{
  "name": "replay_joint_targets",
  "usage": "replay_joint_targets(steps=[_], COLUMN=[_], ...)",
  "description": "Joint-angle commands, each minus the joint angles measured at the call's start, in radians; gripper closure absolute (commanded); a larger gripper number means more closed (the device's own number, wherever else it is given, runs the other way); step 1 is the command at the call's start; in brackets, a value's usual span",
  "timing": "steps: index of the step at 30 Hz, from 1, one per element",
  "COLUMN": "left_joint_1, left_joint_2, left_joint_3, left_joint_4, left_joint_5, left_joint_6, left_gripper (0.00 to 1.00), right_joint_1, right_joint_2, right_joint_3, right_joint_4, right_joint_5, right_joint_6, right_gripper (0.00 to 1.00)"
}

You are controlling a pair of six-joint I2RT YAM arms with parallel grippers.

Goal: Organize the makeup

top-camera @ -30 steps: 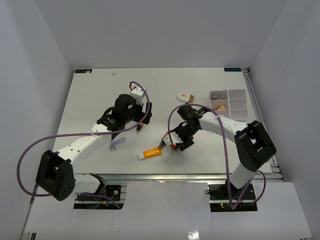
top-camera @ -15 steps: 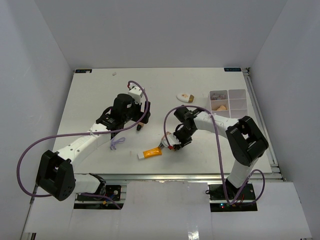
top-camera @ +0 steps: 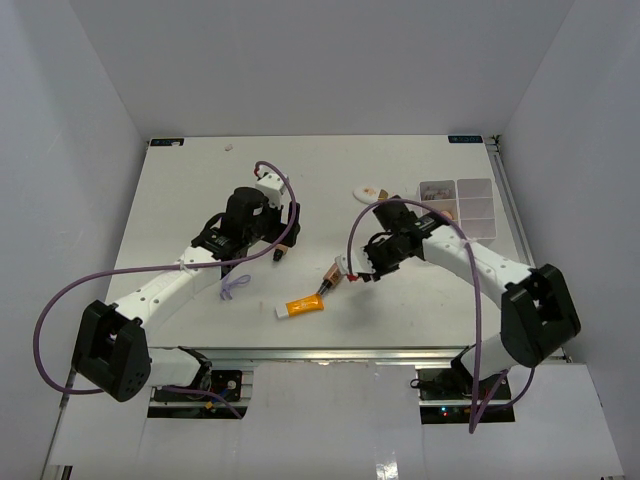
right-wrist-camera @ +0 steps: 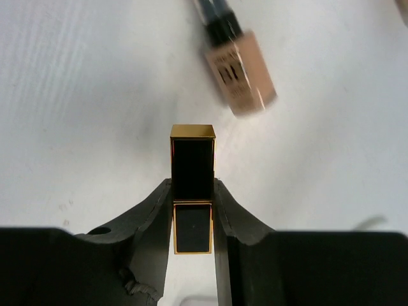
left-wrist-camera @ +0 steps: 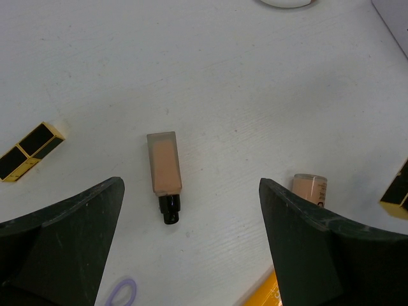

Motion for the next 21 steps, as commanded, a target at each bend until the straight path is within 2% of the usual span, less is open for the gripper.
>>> replay_joint_targets(steps=[1,5,11,21], left_joint_1=[0.005,0.005,0.005,0.005], left_joint_2=[-0.024,-0.024,-0.010,-0.003], left_joint_3=[0.021,0.022,0.020,0.016], left_joint_4=[0.005,0.005,0.006,0.009], left_joint_5=[0.025,0.032,0.043,0.039], left_joint_6=[-0.006,-0.008,-0.009,0.000], left_gripper=[0.02,0.02,0.02,0.02], right_joint_1=[-0.148,-0.317,-0.472,-0.575], right_joint_2=[-0.148,-0.226,-0.217,-0.145], right_joint_3=[-0.056,-0.084,-0.079,-0.057], right_joint_4=[0.036,0.066,0.132,0.195], right_joint_5=[0.033,0.051,0.089,0.094], right_joint_6=[0.065,0.051,0.034,0.002], right_gripper=[0.84,0.84,0.83,0.81])
